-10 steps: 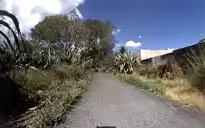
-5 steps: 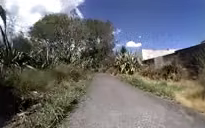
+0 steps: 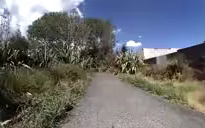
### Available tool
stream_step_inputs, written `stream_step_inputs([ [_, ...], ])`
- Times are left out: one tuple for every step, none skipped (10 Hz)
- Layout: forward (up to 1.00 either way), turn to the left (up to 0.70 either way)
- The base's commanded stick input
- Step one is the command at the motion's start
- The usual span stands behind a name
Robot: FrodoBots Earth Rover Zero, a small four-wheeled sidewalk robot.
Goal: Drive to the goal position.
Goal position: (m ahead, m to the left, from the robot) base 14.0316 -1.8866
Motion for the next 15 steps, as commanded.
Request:
stream_step_inputs([
  [0.7, 0.0],
  [0.7, 0.0],
  [0.7, 0.0],
  [0.7, 0.0],
  [0.7, 0.0],
  [0.7, 0.0],
  [0.7, 0.0],
  [0.7, 0.0],
  [0.7, 0.0],
  [0.7, 0.0],
  [0.7, 0.0],
  [0.7, 0.0],
  [0.7, 0.0],
  [0.7, 0.0],
  [0.7, 0.0],
])
